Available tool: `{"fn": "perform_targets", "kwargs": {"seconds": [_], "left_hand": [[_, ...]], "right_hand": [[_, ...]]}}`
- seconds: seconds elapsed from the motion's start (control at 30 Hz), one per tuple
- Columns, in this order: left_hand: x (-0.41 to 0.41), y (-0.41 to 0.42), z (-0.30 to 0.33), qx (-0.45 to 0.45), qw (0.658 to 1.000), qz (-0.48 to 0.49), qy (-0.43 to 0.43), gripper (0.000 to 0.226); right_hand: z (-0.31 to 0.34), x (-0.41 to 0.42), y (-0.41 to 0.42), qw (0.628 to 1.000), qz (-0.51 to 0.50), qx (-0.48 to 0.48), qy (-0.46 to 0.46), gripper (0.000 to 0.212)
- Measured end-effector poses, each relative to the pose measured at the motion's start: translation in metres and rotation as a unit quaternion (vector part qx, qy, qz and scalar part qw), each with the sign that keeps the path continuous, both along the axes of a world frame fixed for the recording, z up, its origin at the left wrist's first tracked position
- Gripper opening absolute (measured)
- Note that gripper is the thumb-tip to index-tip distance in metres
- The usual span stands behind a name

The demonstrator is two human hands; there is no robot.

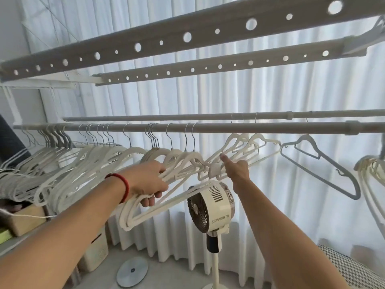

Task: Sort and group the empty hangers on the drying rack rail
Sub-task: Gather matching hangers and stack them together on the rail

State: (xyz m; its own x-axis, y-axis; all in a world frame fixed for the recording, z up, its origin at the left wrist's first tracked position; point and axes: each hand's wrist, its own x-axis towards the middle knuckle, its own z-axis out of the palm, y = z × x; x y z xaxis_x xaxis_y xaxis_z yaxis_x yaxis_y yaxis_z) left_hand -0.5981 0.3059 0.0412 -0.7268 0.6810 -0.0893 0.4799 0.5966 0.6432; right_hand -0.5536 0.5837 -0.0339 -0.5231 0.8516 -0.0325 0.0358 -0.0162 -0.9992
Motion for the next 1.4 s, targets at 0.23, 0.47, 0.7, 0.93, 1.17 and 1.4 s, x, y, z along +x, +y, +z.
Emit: {"fn": "perform_targets", "kwargs": {"seconds": [0.23,0.47,0.7,0.93,1.17,1.4], "left_hand": [[-0.001,-0.008,0.03,-0.1,0.988,0.022,0.118,0.011],[-0.006,-0.011,0.023,-0.114,0.985,0.054,0.116,0.019],[-0.021,-0.02,0.027,-0.129,0.986,0.044,0.096,0.02],[-0.027,-0.024,0.031,-0.184,0.966,-0.014,0.18,0.021],[-0.013,-0.019,0.04,-0.235,0.936,-0.012,0.261,0.022],[0.073,0.045,0.002,0.001,0.869,-0.021,0.495,0.02]], "right_hand": [[0.016,-0.042,0.021,0.994,0.077,-0.078,0.031,0.066],[0.013,-0.069,0.024,0.984,0.081,-0.127,0.091,0.011],[0.014,-0.05,0.049,0.99,-0.049,-0.082,0.103,0.01],[0.007,0.01,0.083,0.993,-0.109,-0.003,0.031,0.025],[0.0,0.066,0.094,0.998,-0.054,0.008,0.031,0.01],[0.006,0.083,0.072,0.995,-0.024,0.017,0.093,0.013]]}}
